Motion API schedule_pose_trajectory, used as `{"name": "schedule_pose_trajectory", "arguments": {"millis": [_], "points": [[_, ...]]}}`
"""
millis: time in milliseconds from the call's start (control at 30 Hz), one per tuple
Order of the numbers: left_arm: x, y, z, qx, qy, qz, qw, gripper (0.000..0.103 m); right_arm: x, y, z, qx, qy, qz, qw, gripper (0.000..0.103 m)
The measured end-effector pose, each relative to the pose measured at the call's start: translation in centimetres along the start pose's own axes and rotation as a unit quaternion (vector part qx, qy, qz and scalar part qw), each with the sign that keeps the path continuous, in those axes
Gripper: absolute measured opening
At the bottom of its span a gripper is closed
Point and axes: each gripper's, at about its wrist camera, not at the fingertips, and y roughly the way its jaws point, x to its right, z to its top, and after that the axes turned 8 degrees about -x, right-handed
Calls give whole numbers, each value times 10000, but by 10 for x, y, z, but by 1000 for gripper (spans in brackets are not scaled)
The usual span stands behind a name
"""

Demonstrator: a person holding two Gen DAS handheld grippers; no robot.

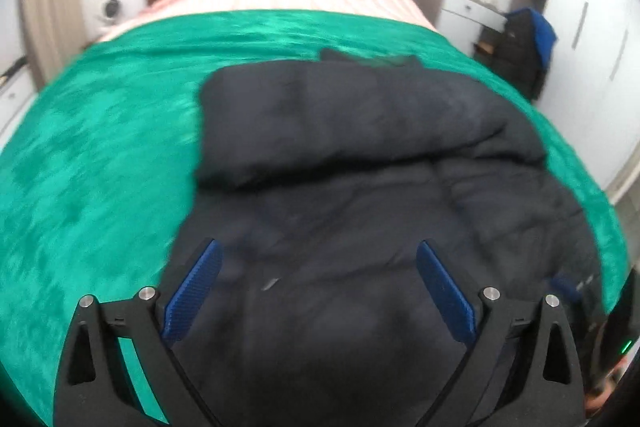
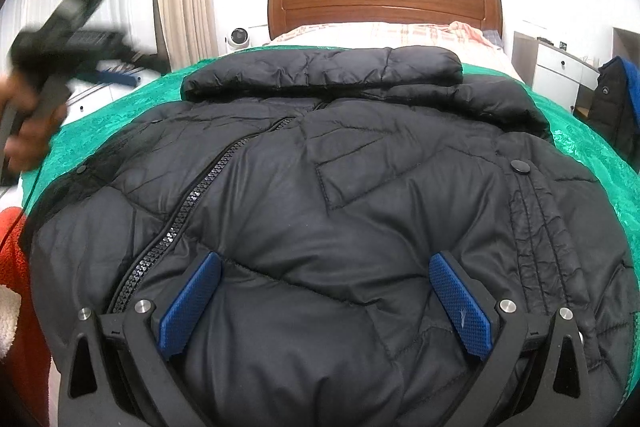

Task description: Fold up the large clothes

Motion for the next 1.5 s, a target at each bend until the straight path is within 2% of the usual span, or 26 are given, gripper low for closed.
{"name": "schedule_pose_trajectory", "arguments": {"millis": [100, 167, 200, 300, 500, 933, 1500], "points": [[3, 14, -27, 179, 157, 372, 9990, 100, 0, 0, 0, 24, 2, 1, 10000, 103], [16, 39, -33, 115, 107, 638, 9978, 100, -1, 0, 0, 60, -1, -1, 10000, 103], [23, 57, -31, 36, -30, 658, 9978, 100, -1, -1, -1, 78, -2, 1, 10000, 103], [15, 65, -33, 191, -397, 504, 9978, 103, -1, -3, -3, 100, -7, 3, 10000, 103], [11, 77, -36, 277, -680, 215, 9971, 103, -1, -3, -4, 101, -11, -2, 9999, 103], [19, 75, -35, 314, -630, 335, 9970, 103, -1, -4, -5, 102, -15, -6, 9999, 103], [21, 77, -34, 295, -651, 292, 9970, 103, -1, -3, -4, 101, -14, -8, 9999, 103]]}}
